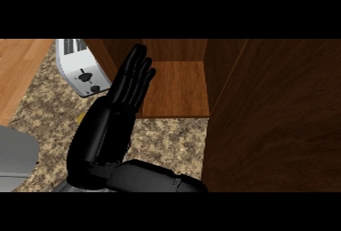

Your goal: Pick up the wine, place it into the cabinet and close the cabinet

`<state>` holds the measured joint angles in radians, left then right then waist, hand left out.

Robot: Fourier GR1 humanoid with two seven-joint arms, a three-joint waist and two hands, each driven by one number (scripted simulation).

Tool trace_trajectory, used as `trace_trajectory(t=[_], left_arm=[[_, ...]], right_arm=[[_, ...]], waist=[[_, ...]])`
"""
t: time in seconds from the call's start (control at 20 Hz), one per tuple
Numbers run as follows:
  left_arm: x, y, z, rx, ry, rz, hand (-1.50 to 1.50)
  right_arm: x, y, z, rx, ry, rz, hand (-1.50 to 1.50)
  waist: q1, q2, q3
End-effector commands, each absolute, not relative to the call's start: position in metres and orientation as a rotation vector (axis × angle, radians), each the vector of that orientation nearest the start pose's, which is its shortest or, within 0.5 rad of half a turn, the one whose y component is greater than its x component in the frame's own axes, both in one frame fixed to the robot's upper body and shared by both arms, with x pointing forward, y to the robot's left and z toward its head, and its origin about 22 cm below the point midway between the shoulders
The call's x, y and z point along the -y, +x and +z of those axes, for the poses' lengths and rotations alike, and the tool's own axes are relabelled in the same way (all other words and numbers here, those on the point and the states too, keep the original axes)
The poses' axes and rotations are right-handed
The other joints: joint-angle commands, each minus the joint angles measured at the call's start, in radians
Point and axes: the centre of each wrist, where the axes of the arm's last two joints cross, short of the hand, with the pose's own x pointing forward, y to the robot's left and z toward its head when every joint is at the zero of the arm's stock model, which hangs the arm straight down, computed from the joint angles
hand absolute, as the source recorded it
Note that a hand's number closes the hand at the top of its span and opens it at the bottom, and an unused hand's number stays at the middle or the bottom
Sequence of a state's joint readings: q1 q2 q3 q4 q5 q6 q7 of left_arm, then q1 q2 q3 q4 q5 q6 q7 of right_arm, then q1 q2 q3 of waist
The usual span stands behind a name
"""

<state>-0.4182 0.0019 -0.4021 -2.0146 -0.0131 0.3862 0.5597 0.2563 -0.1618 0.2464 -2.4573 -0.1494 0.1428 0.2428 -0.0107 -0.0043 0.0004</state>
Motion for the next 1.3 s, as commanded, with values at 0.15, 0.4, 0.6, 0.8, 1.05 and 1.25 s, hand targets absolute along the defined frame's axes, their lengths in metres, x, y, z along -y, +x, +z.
trace_trajectory(t=[0.15, 0.4, 0.6, 0.8, 1.05, 1.25], left_arm=[[-0.084, 0.208, 0.214, 1.763, -0.335, -0.108, -1.50], [-0.074, 0.195, 0.223, 1.763, -0.310, -0.081, -1.50], [-0.074, 0.191, 0.230, 1.748, -0.302, -0.060, -1.50], [-0.082, 0.177, 0.233, 1.768, -0.256, -0.044, -1.50], [-0.083, 0.177, 0.241, 1.779, -0.217, -0.036, -1.50], [-0.086, 0.176, 0.225, 1.762, -0.176, -0.013, -1.50]], right_arm=[[0.211, 0.105, 0.182, 1.946, 0.335, 0.309, -1.50], [0.212, 0.083, 0.200, 1.956, 0.351, 0.266, -1.50], [0.205, 0.088, 0.197, 1.932, 0.347, 0.271, -1.50], [0.209, 0.087, 0.200, 1.943, 0.339, 0.292, -1.50], [0.209, 0.081, 0.201, 1.936, 0.357, 0.280, -1.50], [0.211, 0.089, 0.199, 1.947, 0.318, 0.288, -1.50]], waist=[[0.005, 0.001, 0.000], [0.003, -0.003, 0.000], [0.004, -0.001, -0.001], [0.008, -0.003, 0.000], [0.004, -0.003, 0.000], [0.004, 0.000, 0.000]])
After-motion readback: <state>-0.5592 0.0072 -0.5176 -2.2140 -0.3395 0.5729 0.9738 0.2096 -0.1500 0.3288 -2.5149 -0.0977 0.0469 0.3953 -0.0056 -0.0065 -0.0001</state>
